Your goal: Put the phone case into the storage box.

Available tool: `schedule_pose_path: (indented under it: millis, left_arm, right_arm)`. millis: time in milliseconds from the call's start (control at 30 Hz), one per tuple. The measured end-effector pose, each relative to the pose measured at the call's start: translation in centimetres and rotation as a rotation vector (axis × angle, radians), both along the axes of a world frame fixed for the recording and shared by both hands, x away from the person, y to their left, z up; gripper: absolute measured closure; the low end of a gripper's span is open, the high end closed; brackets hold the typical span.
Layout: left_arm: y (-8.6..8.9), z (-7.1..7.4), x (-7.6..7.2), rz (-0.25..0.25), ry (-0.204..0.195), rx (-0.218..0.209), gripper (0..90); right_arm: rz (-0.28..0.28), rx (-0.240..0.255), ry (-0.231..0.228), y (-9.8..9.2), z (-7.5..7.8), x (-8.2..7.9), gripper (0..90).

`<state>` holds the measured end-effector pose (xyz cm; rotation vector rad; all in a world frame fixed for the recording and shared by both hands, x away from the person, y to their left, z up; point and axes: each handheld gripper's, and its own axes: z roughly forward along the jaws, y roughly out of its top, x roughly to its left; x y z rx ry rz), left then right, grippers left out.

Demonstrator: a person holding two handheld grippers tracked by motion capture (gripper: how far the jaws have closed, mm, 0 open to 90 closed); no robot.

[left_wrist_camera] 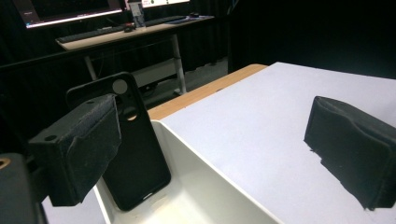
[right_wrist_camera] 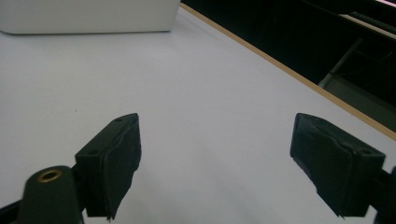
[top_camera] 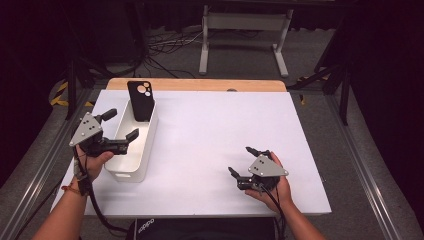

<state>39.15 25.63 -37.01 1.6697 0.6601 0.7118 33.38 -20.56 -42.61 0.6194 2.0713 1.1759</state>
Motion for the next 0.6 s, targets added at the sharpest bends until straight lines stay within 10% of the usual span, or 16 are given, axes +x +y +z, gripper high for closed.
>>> schedule_pose_path:
  millis: [600]
  left_arm:
    - [-1.9,0.2,-1.9,-0.059,-0.016,0.039,4.3]
  right_arm:
    - [0.002,0.007,-0.016,-0.1,0.5,-0.6,17.4]
